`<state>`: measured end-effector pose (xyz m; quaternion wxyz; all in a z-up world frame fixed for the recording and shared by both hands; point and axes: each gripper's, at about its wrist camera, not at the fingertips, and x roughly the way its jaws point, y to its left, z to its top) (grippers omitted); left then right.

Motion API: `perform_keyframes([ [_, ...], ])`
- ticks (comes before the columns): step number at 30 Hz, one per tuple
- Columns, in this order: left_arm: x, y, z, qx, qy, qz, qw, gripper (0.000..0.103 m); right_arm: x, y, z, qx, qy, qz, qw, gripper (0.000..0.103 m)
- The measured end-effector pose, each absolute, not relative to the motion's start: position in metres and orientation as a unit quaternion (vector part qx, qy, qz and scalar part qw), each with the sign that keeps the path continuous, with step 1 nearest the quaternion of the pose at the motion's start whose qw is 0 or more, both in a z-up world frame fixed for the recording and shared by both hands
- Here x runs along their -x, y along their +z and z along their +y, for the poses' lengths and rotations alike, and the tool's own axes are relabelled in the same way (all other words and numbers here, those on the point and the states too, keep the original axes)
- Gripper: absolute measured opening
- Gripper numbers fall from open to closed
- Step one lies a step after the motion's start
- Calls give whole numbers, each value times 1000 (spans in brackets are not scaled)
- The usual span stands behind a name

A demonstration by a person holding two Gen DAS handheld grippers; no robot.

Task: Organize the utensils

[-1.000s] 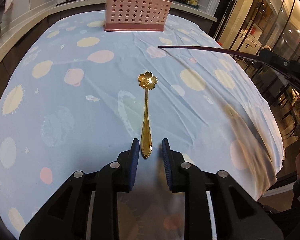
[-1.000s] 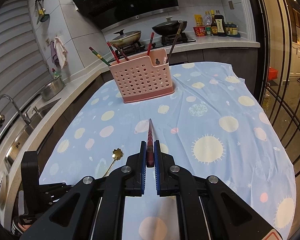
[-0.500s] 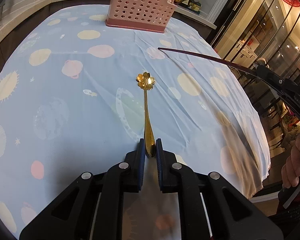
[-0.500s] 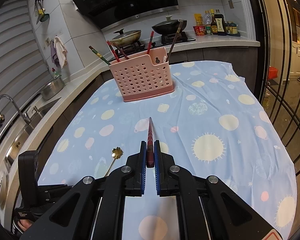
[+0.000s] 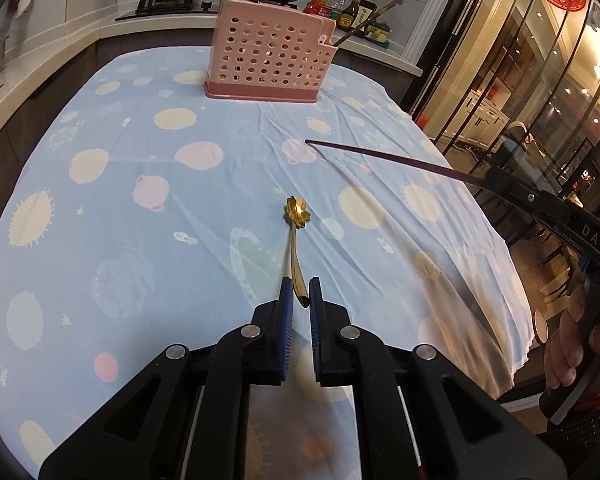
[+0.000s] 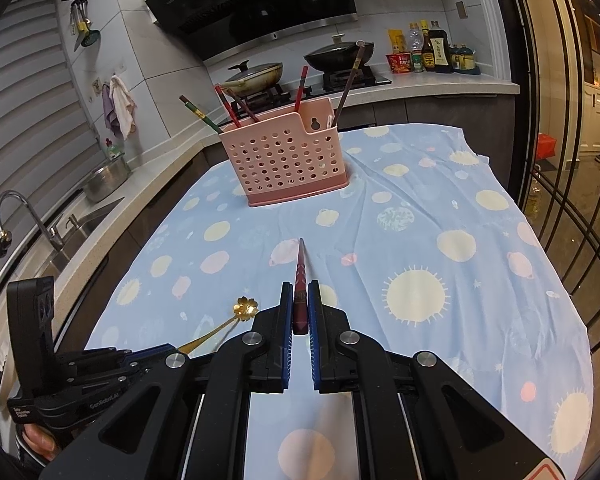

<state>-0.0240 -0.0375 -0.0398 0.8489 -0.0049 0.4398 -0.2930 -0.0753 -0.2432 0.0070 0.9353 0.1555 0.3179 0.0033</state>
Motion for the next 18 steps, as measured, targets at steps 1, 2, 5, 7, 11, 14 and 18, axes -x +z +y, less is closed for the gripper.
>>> perform_keyframes([
  [1, 22, -38, -38, 4, -294, 436, 850, 6, 76, 8, -244, -156, 3, 316, 936, 7],
  [2, 21, -35, -38, 3, -294, 433, 852, 1, 76, 8, -244, -156, 3, 315, 936, 7],
  [5, 18, -31, -40, 0, -294, 426, 855, 1, 77, 8, -246, -158, 2, 314, 936, 7],
  [7, 17, -31, -42, -5, -295, 424, 856, 1, 77, 7, -247, -159, 2, 315, 936, 7],
  [11, 17, -28, -43, -8, -294, 424, 857, 1, 79, 9, -250, -162, 2, 312, 936, 7],
  [14, 14, -16, -44, -14, -294, 411, 863, 1, 79, 16, -251, -160, 5, 304, 939, 7],
  [18, 6, 11, -48, -27, -295, 378, 877, 1, 73, 34, -253, -148, 8, 283, 948, 7],
])
